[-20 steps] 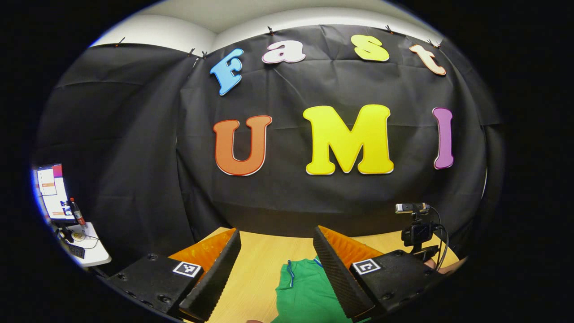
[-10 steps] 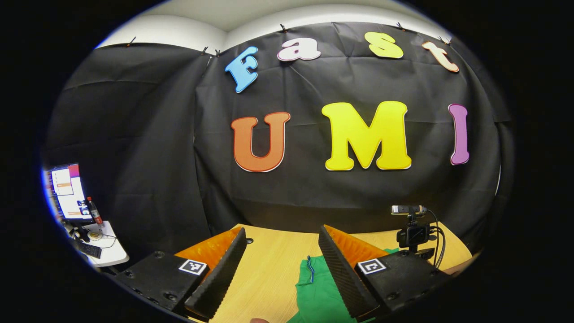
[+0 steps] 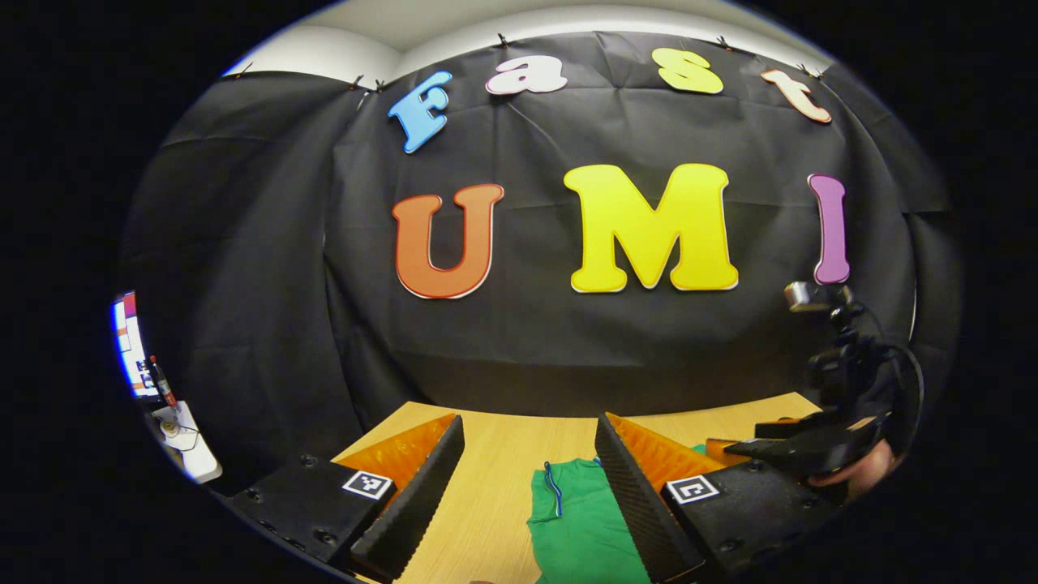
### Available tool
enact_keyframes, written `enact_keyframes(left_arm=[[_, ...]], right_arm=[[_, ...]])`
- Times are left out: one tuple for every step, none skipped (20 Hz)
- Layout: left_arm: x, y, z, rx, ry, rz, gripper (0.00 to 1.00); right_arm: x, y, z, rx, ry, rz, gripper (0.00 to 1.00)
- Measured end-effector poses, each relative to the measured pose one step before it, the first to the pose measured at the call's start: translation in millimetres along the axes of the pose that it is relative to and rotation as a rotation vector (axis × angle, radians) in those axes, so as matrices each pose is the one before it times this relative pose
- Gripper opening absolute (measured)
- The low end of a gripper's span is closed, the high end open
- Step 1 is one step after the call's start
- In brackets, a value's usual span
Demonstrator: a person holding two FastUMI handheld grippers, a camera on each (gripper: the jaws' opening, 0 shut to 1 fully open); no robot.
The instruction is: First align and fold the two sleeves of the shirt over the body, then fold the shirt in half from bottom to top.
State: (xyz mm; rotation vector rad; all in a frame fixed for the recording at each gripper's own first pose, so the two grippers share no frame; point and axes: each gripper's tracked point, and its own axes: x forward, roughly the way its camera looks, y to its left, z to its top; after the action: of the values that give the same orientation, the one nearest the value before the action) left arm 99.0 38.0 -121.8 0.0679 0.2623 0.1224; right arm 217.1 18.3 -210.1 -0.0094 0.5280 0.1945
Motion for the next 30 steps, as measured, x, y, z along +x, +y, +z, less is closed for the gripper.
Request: enact_keyframes(left_arm=[[15.07,-5.65,-18.21,0.00089,0.02566,-0.02678,1.00],[12.26,-3.52,-14.85,-0.00051,0.03126,-0.01717,1.00],[12.61,-5.88,-15.51,-0.00167,0.03297,-0.01697,1.00],[14.06,-2.40,-17.76,-0.00098,0.03415,-0.01160,1.00],[13.01,-0.64,-14.65,-0.00176,0.02728,-0.00835,1.00],[15.45,0.49,-16.11,-0.00869,0.03560,-0.00840,1.00],[14.78,-1.35,-17.31,-0.00835,0.03781,-0.00406,1.00],[13.94,1.15,-15.30,-0.00595,0.03624,0.00412,1.00],[11.81,5.83,-9.51,-0.00213,0.02727,0.00402,1.00],[11.56,2.40,-8.24,0.00229,0.02227,0.00145,1.00],[9.51,1.72,-8.39,0.00815,0.01750,0.00106,1.00],[10.15,1.89,-8.35,0.01137,0.02009,0.00038,1.00],[7.92,0.77,-6.87,0.01139,0.01761,0.00151,1.00],[10.48,0.18,-7.37,0.01081,0.02102,0.00140,1.00],[8.01,-0.62,-7.15,0.01056,0.02167,-0.00246,1.00],[7.63,-0.56,-6.98,0.01034,0.02051,-0.00421,1.00],[5.07,0.30,-4.41,0.00895,0.01724,-0.00648,1.00],[5.10,-0.23,-4.90,0.00677,0.01678,-0.00485,1.00],[4.66,0.29,-4.31,0.00198,0.01411,-0.00040,1.00],[4.35,0.22,-5.89,0.00380,0.02058,-0.00127,1.00],[3.57,-1.54,-6.51,0.00426,0.02165,-0.00703,1.00],[3.21,-0.71,-5.61,0.00333,0.02356,-0.00976,0.98],[1.65,-1.03,5.18,0.00004,-0.02136,-0.01243,0.88],[-0.40,0.98,2.67,0.01267,0.00345,-0.00328,0.78],[0.21,-2.26,-2.75,-0.00307,0.00934,-0.01070,0.64],[-0.80,0.48,0.91,-0.00308,-0.00104,-0.00203,0.58],[-0.95,1.62,1.25,-0.00641,-0.00587,0.01143,0.46],[-1.00,0.09,1.52,-0.00816,-0.00500,-0.00122,0.30],[-1.08,-0.83,0.78,-0.00836,0.00005,-0.00439,0.25],[-2.25,-0.05,-0.11,-0.00881,0.00110,-0.00800,0.16]], right_arm=[[-21.90,-6.17,4.82,0.00021,-0.02136,-0.01312,0.93],[-15.76,-4.87,2.34,0.00359,-0.01482,-0.00942,0.96],[-15.51,-5.78,1.28,0.00081,-0.01270,-0.01171,0.96],[-14.88,-6.26,0.15,-0.00162,-0.01020,-0.01286,0.96],[-12.82,-6.58,-0.59,-0.00030,-0.00545,-0.01357,0.96],[-10.83,-4.72,-1.99,0.00533,-0.00201,-0.01055,0.92],[-9.89,-4.96,-2.04,0.00835,0.00193,-0.00953,0.96],[-7.35,-5.20,-3.81,0.00381,0.00328,-0.01174,0.93],[-7.42,-4.85,-3.35,0.00413,0.00647,-0.01241,0.92],[-4.26,-4.44,-5.43,0.00517,0.00934,-0.01038,0.92],[-2.43,-3.62,-5.19,0.00760,0.01263,-0.01140,0.93],[-1.68,-2.88,-5.69,0.00651,0.01530,-0.01047,0.96],[-1.36,-3.54,-4.83,0.00443,0.01476,-0.01030,0.96],[-0.45,-2.22,-4.13,0.00394,0.01310,-0.00932,0.93],[-0.87,-2.02,-1.59,-0.00143,0.00696,-0.00836,0.93],[0.75,-2.45,-1.76,-0.00893,0.00224,-0.01008,0.96],[-0.59,-2.23,-0.20,-0.01368,0.00011,-0.00695,0.96],[0.04,-0.10,-1.25,-0.00731,0.00245,-0.00427,0.96],[-0.33,-0.43,-0.32,-0.00028,0.00343,-0.00172,0.96],[1.64,-0.12,-0.78,0.00339,0.00301,-0.00159,0.96],[0.99,-1.24,-2.77,0.00225,0.00720,-0.00237,0.96],[0.60,-1.04,-2.61,0.00183,0.00935,-0.00325,0.93],[1.07,-0.61,-1.26,-0.00179,0.00488,-0.00257,0.99],[0.85,0.18,-0.52,0.00483,0.00221,-0.00022,0.96],[0.45,0.93,-0.47,0.00606,0.00322,0.00322,0.96],[0.32,0.51,-0.09,0.00403,0.00471,0.00127,0.96],[0.97,-0.30,0.97,0.00071,-0.00202,0.00047,0.96],[0.83,1.02,0.81,-0.00043,-0.00356,0.00039,0.96],[-0.81,0.60,1.80,0.00171,-0.00345,0.00266,0.96],[0.79,1.25,-1.95,0.00503,0.00331,0.00145,0.96]])
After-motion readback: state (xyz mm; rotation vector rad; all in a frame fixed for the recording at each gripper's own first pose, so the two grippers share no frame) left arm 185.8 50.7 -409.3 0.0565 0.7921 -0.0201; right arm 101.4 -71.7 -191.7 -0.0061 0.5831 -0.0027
